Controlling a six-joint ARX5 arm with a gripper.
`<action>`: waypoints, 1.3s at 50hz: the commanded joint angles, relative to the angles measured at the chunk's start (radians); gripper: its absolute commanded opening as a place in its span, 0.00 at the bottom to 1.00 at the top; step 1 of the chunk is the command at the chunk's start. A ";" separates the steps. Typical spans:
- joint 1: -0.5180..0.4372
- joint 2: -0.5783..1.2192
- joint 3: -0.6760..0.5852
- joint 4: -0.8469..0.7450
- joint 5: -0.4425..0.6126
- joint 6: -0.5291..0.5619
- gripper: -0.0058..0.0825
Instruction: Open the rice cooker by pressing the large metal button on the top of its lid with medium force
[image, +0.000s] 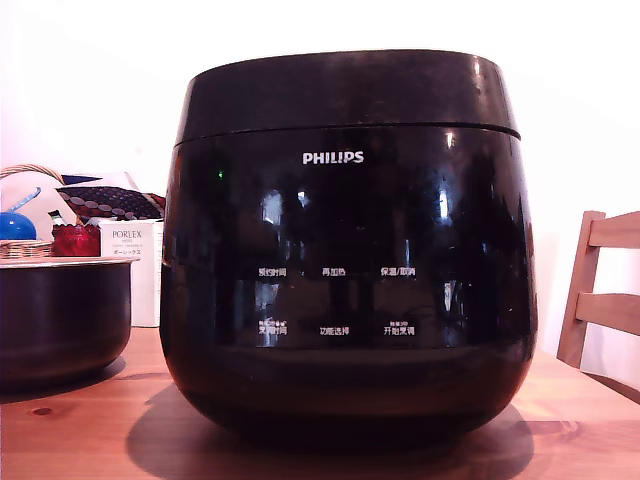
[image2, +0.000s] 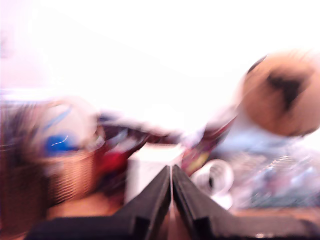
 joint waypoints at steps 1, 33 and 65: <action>0.002 -0.004 0.014 0.008 0.057 -0.053 0.04; -0.092 0.132 0.289 -0.163 0.489 -0.113 0.04; -0.483 0.572 0.407 -0.028 0.406 0.010 0.04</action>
